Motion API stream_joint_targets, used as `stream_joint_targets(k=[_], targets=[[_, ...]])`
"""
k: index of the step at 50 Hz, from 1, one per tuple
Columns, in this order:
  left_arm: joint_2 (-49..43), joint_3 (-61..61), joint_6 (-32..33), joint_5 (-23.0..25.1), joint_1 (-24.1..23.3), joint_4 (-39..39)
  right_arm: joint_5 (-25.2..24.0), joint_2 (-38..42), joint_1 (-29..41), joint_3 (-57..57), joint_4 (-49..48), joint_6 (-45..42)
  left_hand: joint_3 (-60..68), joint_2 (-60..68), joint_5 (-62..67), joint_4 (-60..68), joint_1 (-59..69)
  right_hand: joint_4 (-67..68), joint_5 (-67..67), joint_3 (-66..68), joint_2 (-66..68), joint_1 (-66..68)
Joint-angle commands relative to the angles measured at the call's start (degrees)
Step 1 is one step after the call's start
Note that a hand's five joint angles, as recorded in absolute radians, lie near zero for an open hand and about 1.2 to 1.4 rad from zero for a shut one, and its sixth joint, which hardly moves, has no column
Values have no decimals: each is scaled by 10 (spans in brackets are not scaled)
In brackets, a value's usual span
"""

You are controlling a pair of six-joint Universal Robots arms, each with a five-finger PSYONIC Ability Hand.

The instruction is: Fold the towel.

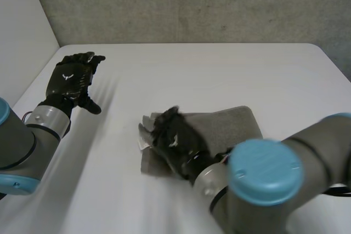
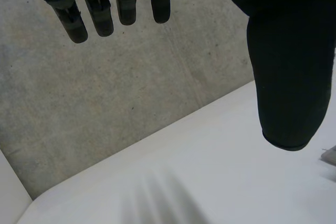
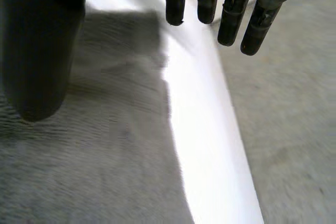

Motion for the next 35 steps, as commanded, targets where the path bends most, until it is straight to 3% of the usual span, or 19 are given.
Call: stream_joint_targets(k=[1, 7, 11, 15, 16, 18, 19, 20, 24, 27, 29, 30, 32, 35], targets=[[1, -1, 0, -1, 0, 0, -29, -118, -131, 75, 20, 163, 5, 5, -19, 5, -3, -50, -35, -39, -37, -34], [0, -1, 0, -1, 0, 0, -74, -125, -247, 135, 91, 199, 5, 5, -19, 5, -3, -50, -35, -39, -37, -34], [-1, -2, -1, -1, 0, 0, -109, -108, -286, 160, 96, 195, 5, 5, -19, 5, -3, -50, -35, -39, -37, -34], [-1, -2, -2, -2, -1, 0, -114, -50, -309, 163, 90, 168, 5, 5, -19, 5, -3, 177, 192, 188, 189, 193], [-1, -2, -2, -2, -1, 0, -113, -50, -309, 163, 90, 168, 5, 5, -19, 5, -3, 178, 193, 189, 190, 194], [0, -2, -3, -2, -1, 0, -87, -37, -316, 156, 70, 137, 5, 5, -19, 5, -3, 519, 534, 530, 532, 535], [2, -2, -4, -3, -1, 0, -87, -37, -316, 156, 70, 137, 5, 5, -19, 5, -3, 521, 536, 532, 534, 537], [2, -2, -4, -3, -1, 0, -64, -42, -315, 150, 55, 121, 5, 5, -19, 5, -3, 649, 664, 660, 661, 664], [11, -2, -5, -4, -7, -4, -19, -59, -306, 126, 25, 86, 5, 5, -19, 5, -3, 650, 665, 661, 663, 666], [27, 7, -6, -4, -24, -8, -4, -80, -251, 89, 18, 62, 5, 5, -19, 5, -3, 650, 665, 661, 663, 666], [40, 12, -6, -4, -32, -8, -4, -75, -146, 29, 16, 52, 5, 5, -19, 5, -3, 650, 665, 661, 663, 666], [57, 19, -7, -5, -41, -11, -4, -75, -145, 29, 16, 52, 5, 5, -19, 5, -3, 650, 665, 661, 663, 666], [72, 29, -10, -7, -47, -15, -2, -38, -68, -28, 29, 41, 5, 5, -19, 5, -3, 650, 665, 661, 663, 666], [96, 48, -23, -18, -55, -30, -4, 13, -8, -76, 67, -8, 5, 5, -19, 5, -3, 650, 665, 661, 663, 666]])
